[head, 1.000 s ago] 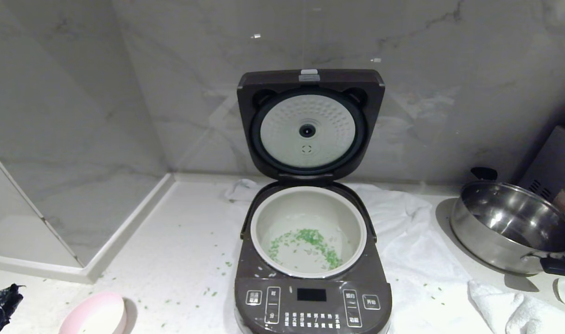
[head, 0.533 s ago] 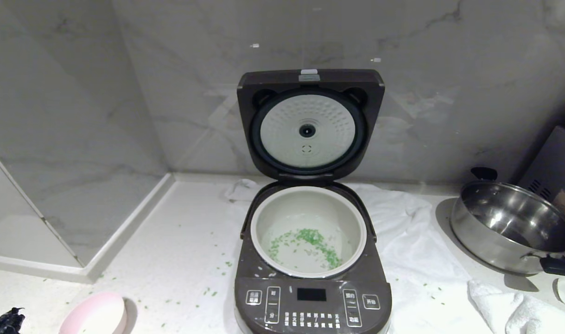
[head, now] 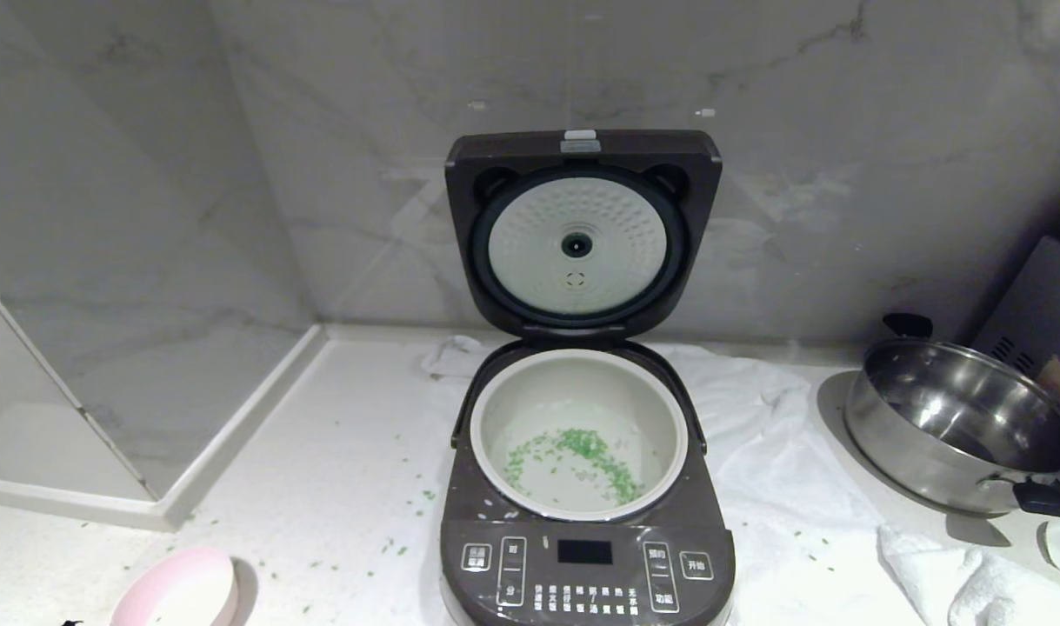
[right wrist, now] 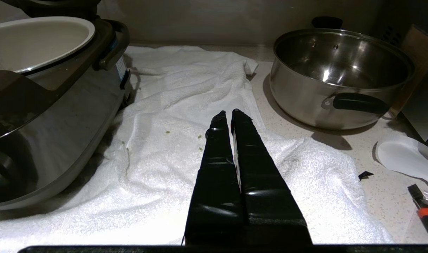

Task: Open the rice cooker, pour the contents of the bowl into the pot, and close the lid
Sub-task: Close the rice cooker

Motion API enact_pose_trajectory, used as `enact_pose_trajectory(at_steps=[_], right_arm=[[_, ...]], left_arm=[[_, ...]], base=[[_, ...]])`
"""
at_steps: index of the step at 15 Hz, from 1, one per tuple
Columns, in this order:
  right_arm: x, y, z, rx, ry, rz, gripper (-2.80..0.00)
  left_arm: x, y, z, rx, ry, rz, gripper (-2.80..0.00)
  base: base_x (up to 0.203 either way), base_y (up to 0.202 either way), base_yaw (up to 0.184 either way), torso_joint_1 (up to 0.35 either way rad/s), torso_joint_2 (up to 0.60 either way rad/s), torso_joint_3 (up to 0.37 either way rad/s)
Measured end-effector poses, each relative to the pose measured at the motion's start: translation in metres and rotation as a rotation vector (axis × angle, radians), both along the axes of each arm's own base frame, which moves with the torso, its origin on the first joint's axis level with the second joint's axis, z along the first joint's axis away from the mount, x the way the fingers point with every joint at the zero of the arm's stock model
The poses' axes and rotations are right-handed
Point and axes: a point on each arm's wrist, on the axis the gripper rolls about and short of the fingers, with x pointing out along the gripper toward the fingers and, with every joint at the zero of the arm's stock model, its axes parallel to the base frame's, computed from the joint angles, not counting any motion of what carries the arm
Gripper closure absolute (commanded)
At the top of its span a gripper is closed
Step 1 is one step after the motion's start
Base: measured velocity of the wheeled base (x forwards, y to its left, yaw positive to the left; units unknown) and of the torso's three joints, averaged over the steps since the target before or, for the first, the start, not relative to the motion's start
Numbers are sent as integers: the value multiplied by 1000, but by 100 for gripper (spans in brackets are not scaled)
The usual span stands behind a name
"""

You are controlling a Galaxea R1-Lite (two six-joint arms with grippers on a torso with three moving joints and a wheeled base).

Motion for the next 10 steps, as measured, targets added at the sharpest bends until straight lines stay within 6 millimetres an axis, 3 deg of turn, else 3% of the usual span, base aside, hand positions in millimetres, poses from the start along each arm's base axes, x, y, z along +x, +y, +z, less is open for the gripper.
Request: enact_pose_trajectory(at_steps=[10], right_arm=[[0,0,0,0,0,0,0]], left_arm=[[-22,2,-14,6,-116,-3,0]], base=[[0,0,0,0,0,0]])
